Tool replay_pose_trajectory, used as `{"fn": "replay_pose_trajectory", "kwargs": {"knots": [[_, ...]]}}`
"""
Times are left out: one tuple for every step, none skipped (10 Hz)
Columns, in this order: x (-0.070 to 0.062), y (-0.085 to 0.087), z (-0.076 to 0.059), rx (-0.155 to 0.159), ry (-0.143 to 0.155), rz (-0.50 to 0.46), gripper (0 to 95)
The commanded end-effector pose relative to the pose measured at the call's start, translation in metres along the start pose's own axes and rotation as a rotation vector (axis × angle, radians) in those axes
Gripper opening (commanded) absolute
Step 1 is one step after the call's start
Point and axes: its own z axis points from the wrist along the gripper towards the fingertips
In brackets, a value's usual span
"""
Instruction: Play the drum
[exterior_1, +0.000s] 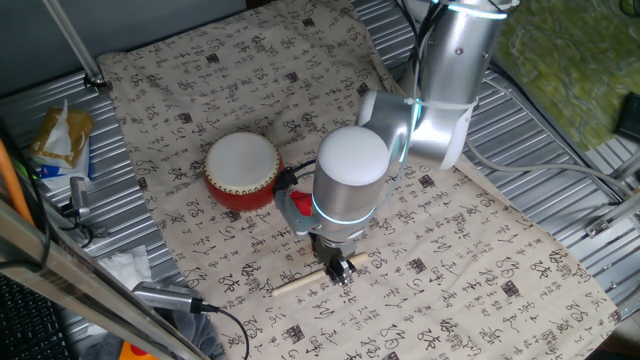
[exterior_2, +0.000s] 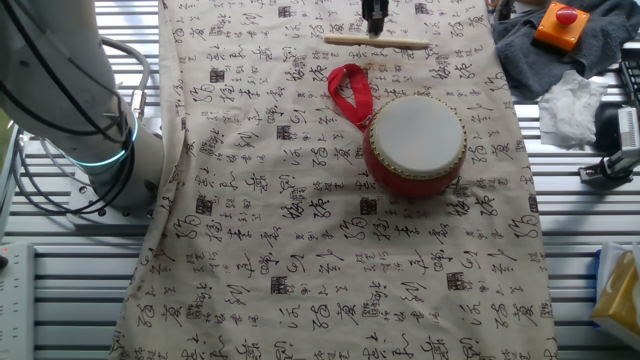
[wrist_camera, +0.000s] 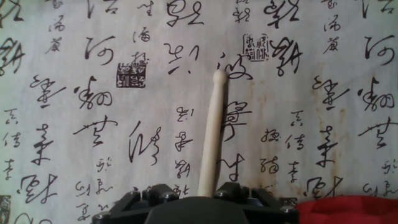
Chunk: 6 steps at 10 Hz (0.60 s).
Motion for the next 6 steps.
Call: {"fn": "replay_pose_trajectory", "kwargs": {"knots": [[0.0003, -0.0028, 0.0038, 0.001, -0.003, -0.009, 38.0], [0.0013, -0.0045, 0.0056, 0.001, -0.005, -0.016, 38.0], [0.0023, -0.0063, 0.0075, 0.001, -0.005, -0.021, 38.0], [0.0031, -0.0077, 0.0083, 0.001, -0.005, -0.025, 38.0], [0.0042, -0.0097, 0.0085, 0.004, -0.004, -0.031, 38.0], [0.0053, -0.0117, 0.0089, 0.005, -0.003, -0.033, 38.0]]}}
